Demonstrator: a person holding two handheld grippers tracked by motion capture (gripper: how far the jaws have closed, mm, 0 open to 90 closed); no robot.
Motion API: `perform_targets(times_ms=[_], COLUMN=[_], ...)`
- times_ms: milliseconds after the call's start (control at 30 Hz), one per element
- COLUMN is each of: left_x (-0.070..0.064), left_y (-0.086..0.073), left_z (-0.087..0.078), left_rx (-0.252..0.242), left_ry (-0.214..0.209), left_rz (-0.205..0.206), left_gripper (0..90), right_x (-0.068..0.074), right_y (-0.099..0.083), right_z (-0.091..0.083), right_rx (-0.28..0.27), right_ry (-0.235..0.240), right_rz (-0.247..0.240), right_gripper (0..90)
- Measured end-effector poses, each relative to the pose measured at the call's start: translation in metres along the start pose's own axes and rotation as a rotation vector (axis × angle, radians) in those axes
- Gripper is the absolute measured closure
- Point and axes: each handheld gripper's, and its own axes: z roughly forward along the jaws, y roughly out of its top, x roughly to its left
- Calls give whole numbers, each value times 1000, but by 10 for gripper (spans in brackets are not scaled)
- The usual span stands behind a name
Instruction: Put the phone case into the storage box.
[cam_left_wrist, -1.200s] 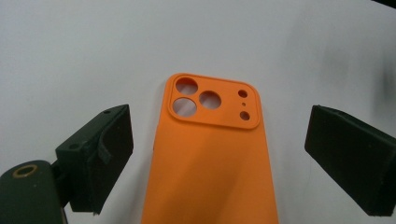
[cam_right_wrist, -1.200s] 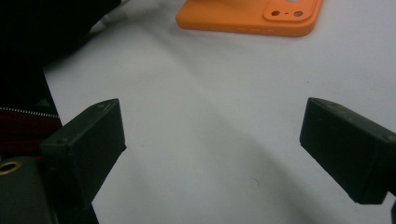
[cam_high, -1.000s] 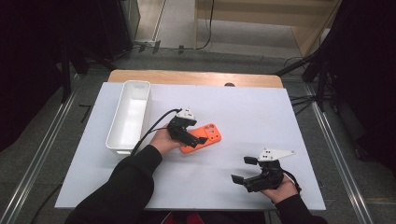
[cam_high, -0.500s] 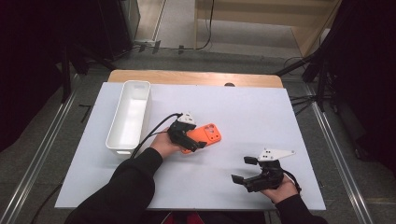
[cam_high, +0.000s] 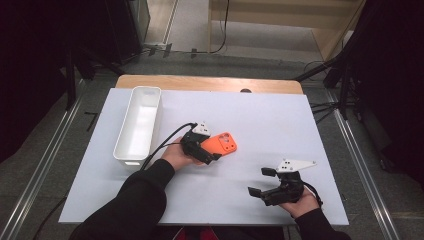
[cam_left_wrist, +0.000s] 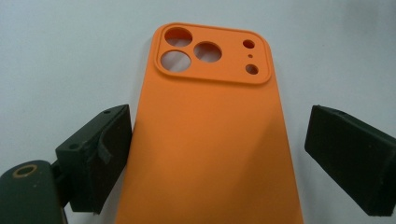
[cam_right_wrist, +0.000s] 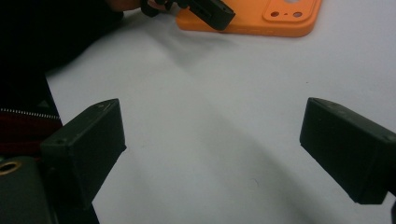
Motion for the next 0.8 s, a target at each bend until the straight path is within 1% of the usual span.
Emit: perform_targets(times_ms=[100,267,300,367,400,433,467,500,800], left_x=[-2,-3,-3,-5,-5,-7,-7,-9,-9], left_y=[0,-1,-1,0,0,-1,-1,0,0], left_z=[1,0,0,1,1,2,2,2,2], left_rx=[12,8,8,15,15,16,16,31,32], left_ry=[18,45,45,57,57,77,77,90,96], left_rz=[16,13,13,26,26,37,37,60,63], left_gripper=[79,128,135,135,140,147,147,146,148], right_x=[0,0,0,0,0,0,0,0,1], right_y=[0,0,0,0,0,0,0,0,-1], right_z=[0,0,0,0,0,0,0,0,-1], right_rx=[1,3,2,2,2,2,2,3,3], right_ry=[-1,-2,-4,-4,-4,-4,-4,-5,-5], right_rz=[1,4,3,3,3,0,0,0,3], right_gripper=[57,58,57,57,57,58,58,58,57])
